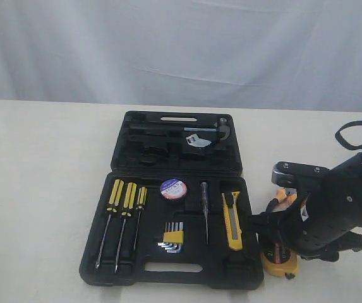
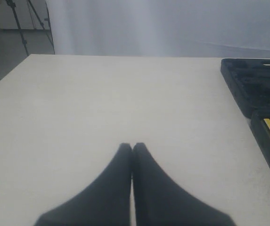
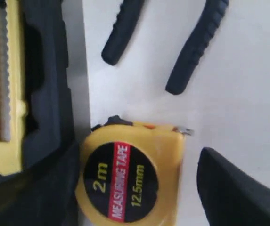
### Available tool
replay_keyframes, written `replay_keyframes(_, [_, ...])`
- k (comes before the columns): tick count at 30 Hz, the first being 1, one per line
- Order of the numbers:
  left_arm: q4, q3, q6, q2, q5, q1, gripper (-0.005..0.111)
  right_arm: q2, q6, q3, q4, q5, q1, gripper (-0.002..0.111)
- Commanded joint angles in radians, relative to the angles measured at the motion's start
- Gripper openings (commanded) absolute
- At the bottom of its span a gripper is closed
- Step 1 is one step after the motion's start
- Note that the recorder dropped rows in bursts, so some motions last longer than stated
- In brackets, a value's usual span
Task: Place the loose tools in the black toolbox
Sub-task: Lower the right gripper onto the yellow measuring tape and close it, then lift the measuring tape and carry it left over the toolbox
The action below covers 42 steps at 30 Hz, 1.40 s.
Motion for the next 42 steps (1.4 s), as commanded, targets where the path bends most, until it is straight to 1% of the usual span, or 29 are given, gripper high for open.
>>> replay_keyframes(1, [0.0, 0.003, -0.006, -0.001, -0.005, -0.005, 0.0, 0.052, 0.001, 0.004, -0.007, 0.013, 0.0, 0.067])
replay_keyframes(10, [0.0, 0.003, -0.006, -0.001, -0.005, -0.005, 0.0, 0.064, -0.01, 0.004, -0.007, 0.011, 0.0, 0.067])
replay_keyframes(12, [0.0, 0.003, -0.006, -0.001, -0.005, -0.005, 0.0, 0.064, -0.009, 0.004, -0.007, 0.011, 0.0, 0.065])
replay_keyframes(14, [0.0, 0.003, -0.006, -0.001, -0.005, -0.005, 0.0, 0.064, -0.009, 0.004, -0.007, 0.011, 0.0, 0.057])
replay_keyframes(16, [0.0, 0.003, -0.006, -0.001, -0.005, -0.005, 0.0, 0.064, -0.009, 0.004, -0.015, 0.011, 0.0, 0.047])
replay_keyframes(17, [0.0, 0.003, -0.006, -0.001, -0.005, -0.005, 0.0, 0.064, -0.009, 0.002, -0.015, 0.013, 0.0, 0.039])
replay_keyframes(20, [0.0, 0.003, -0.006, -0.001, -0.005, -0.005, 0.0, 0.064, -0.021, -0.013, -0.015, 0.031, 0.0, 0.025])
replay_keyframes(23, [0.0, 0.003, -0.006, -0.001, -0.005, -0.005, 0.0, 0.05, -0.073, -0.054, -0.015, 0.12, 0.0, 0.019])
replay_keyframes(27, [0.0, 0.003, -0.006, -0.001, -0.005, -0.005, 0.0, 0.009, -0.147, -0.15, -0.015, 0.301, 0.0, 0.019])
replay_keyframes(31, [0.0, 0.003, -0.006, -0.001, -0.005, -0.005, 0.0, -0.058, -0.205, -0.257, -0.015, 0.41, 0.0, 0.019])
replay_keyframes(37, [0.0, 0.003, -0.006, -0.001, -0.005, -0.005, 0.0, -0.1, -0.225, -0.432, -0.015, 0.473, 0.0, 0.019])
replay_keyframes(42, [0.0, 0.003, -0.006, -0.001, -0.005, -0.005, 0.0, -0.043, -0.257, -0.594, -0.015, 0.481, 0.0, 0.019])
